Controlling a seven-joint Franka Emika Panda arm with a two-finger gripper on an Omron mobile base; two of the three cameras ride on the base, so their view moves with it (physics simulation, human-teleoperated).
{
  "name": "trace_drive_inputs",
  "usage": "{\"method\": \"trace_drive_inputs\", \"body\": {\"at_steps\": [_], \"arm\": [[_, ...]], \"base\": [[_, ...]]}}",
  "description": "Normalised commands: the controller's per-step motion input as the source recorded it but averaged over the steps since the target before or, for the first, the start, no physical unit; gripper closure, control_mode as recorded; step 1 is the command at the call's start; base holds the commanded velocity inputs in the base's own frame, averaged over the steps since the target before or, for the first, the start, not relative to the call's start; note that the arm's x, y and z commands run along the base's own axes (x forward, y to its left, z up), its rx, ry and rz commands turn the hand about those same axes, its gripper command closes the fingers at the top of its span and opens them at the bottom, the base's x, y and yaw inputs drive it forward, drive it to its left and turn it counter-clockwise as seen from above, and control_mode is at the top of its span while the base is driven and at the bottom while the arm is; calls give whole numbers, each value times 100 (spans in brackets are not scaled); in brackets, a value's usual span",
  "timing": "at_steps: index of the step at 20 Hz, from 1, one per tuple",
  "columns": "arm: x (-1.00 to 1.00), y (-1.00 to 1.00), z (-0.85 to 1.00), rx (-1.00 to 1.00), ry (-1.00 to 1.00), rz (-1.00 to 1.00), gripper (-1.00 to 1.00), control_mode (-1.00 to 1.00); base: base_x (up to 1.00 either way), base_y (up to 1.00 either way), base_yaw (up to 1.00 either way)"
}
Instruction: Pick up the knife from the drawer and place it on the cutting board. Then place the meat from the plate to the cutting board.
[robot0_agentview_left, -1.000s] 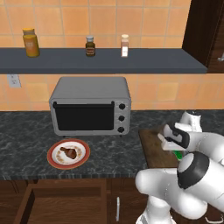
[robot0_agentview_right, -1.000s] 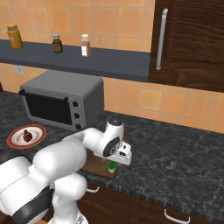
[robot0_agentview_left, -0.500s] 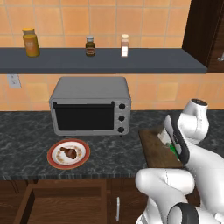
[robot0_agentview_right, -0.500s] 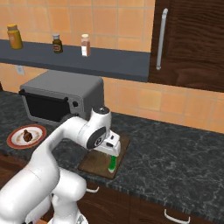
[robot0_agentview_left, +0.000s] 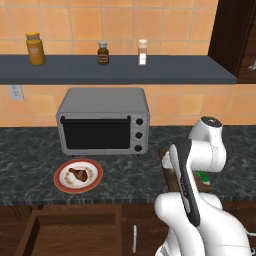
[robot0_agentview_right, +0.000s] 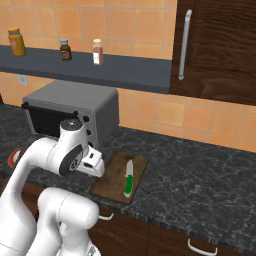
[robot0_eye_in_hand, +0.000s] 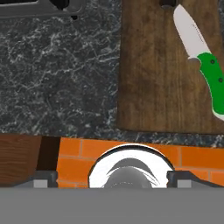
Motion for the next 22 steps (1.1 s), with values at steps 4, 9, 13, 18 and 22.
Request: {"method": "trace_drive_inputs", "body": {"at_steps": [4,9,13,18,22], "arm": [[-2,99,33,0,-2,2,-100,-100],[0,94,21,0,0,2,-100,-100],[0,98,2,0,-3,4,-100,-100],[4,90,0,0,0,1,-100,-100],[1,66,19,-5,1,0,-100,-100]], "base": [[0,0,0],[0,0,0],[0,0,0],[0,0,0],[0,0,0]]}}
